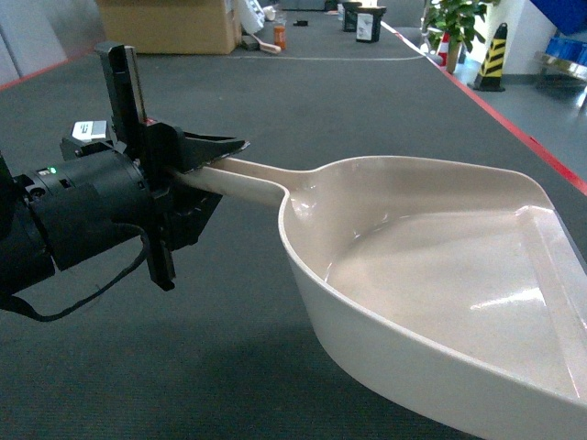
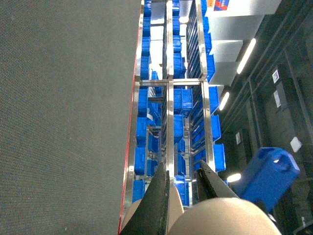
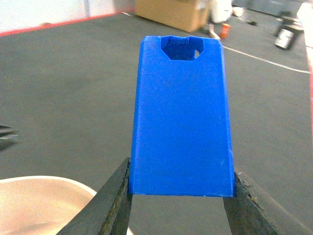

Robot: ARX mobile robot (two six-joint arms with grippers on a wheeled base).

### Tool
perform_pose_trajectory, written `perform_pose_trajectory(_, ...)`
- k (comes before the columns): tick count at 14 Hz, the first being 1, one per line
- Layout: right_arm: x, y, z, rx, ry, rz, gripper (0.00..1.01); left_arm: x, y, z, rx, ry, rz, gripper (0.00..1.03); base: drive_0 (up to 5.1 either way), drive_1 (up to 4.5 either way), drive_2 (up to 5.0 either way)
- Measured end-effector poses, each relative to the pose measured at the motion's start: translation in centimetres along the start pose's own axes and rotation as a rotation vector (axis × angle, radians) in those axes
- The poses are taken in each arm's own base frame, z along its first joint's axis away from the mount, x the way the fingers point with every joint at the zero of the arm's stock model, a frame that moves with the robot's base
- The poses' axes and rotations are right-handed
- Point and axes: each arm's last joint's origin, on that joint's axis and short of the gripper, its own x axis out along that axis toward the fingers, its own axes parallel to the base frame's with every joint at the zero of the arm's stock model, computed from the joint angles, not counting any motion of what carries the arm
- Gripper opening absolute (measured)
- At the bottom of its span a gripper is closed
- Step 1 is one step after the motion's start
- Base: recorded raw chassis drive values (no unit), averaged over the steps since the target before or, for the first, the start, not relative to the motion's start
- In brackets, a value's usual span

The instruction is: Place part in tray to right shelf

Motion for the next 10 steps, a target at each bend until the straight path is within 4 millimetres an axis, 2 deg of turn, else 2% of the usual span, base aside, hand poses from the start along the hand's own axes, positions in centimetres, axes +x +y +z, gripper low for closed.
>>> perform_pose_trajectory(1, 0.0, 2.7, 0.8, -0.009, -0.020, 0.089, 0.46, 0.0, 0.0, 0.0, 0.000, 0.000, 0.000, 0.13, 0.0, 0.00, 0.0)
perform_pose_trajectory(2, 0.3, 4.8, 0.7, -0.010, -0.011, 0.160, 0.46, 0.0, 0.0, 0.0, 0.000, 0.000, 0.000, 0.13, 0.0, 0.00, 0.0)
perform_pose_trajectory(3, 0.7, 6.8, -0.3, 0.000, 0.035, 0.220, 0.46, 0.0, 0.0, 0.0, 0.000, -0.003, 0.000, 0.13, 0.0, 0.00, 0.0)
perform_pose_trajectory(5, 1.7, 9.0, -2.9, 0.012, 0.159, 0.261, 0.46, 0.0, 0.0, 0.0, 0.000, -0.002, 0.000, 0.13, 0.0, 0.00, 0.0)
perform_pose_trajectory(7, 1.8, 9.3, -3.8, 0.040, 0.191, 0.261, 0.66, 0.0, 0.0, 0.0, 0.000, 0.000, 0.001, 0.13, 0.0, 0.00, 0.0)
perform_pose_trajectory(9, 0.5, 8.6, -1.2, 0.061, 0.083, 0.217, 0.91, 0.0, 0.0, 0.0, 0.004, -0.004, 0.001, 0.13, 0.0, 0.00, 0.0)
perform_pose_trajectory(10, -0.5, 7.9, 0.1, 0.070, 0.020, 0.188, 1.00, 0.0, 0.0, 0.0, 0.003, -0.001, 0.001, 0.13, 0.0, 0.00, 0.0)
